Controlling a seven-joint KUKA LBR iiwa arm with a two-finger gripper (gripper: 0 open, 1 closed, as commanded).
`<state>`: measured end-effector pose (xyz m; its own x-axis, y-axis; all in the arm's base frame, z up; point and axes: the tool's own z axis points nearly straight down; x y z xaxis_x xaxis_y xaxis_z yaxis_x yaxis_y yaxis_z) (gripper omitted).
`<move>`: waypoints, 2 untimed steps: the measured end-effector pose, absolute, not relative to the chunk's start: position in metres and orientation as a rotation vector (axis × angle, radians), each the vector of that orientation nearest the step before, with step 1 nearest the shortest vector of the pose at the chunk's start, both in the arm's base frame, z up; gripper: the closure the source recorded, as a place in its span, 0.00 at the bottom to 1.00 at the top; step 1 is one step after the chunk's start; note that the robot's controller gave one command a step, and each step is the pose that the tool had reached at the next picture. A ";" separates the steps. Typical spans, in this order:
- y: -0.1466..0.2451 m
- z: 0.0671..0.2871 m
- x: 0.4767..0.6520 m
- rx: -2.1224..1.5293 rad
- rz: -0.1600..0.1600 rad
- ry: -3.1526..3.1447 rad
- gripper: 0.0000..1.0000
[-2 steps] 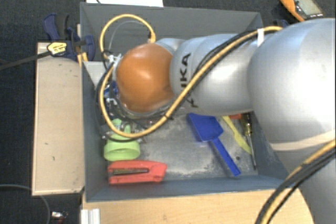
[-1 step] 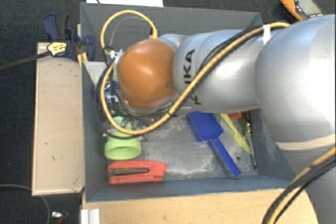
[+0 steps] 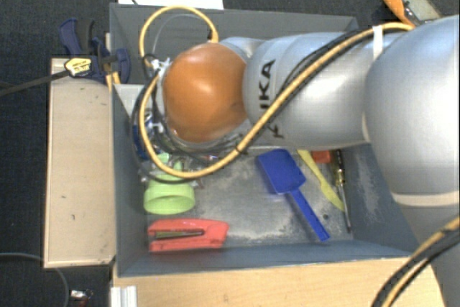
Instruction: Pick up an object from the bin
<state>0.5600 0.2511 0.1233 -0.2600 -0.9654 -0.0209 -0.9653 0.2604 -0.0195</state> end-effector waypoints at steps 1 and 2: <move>0.252 0.138 0.561 -1.883 -0.005 2.470 1.00; 0.252 0.141 0.561 -1.876 -0.004 2.472 1.00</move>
Offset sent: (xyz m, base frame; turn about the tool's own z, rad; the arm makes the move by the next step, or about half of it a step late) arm 0.0010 0.0003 0.0194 0.0030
